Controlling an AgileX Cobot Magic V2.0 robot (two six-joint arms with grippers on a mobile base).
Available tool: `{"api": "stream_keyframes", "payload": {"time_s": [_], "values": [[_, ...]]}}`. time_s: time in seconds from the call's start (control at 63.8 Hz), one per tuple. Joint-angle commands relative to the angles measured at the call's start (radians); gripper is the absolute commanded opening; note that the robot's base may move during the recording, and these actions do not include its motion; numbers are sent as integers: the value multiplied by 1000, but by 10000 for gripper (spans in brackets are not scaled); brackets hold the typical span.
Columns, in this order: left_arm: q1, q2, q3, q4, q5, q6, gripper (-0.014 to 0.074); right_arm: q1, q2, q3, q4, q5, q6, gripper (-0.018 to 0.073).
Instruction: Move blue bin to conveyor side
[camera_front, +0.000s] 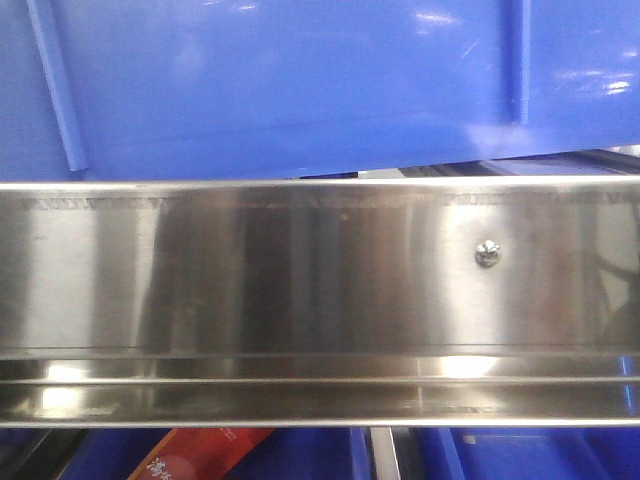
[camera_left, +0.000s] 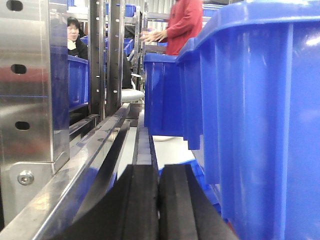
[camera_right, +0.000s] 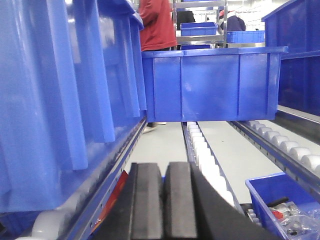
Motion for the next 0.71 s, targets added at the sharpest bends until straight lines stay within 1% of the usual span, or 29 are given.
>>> {"api": "stream_keyframes", "payload": {"time_s": [0.0,0.69], "values": [[-3,-4,-3,-4,-17,-1,-19,-3,-4,0,-1,-15,-8,-79],[-3,-4,-3,-4,-17,-1,-19,-3,-4,0,-1,-15,-8,-79]]}}
